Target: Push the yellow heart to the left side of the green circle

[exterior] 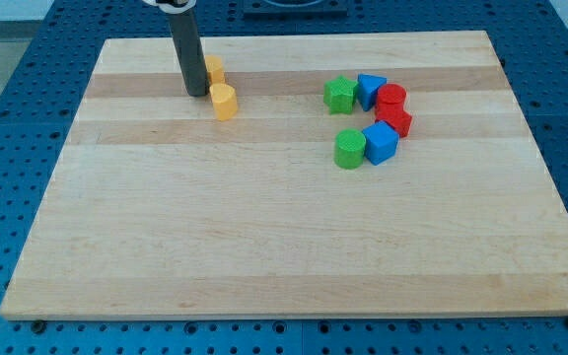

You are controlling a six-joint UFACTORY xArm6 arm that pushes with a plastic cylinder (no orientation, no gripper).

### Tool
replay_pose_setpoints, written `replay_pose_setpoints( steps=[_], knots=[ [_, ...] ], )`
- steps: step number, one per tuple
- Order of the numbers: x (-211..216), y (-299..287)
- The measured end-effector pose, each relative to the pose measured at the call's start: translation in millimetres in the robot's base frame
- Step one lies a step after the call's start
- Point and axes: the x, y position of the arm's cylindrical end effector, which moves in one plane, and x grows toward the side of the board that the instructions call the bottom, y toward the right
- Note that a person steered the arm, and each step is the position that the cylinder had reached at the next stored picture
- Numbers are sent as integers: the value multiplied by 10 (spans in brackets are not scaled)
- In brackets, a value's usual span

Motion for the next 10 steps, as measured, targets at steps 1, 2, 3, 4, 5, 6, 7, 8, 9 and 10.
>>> replay_pose_setpoints(
  steps=[1,2,3,4,5,6,7,8,9,10],
  knots=[
    [65,47],
    [277,104],
    [400,288],
    [360,426],
    [304,520],
    [149,521],
    [136,636],
    [153,785],
    [233,882],
    [252,962]
  ],
)
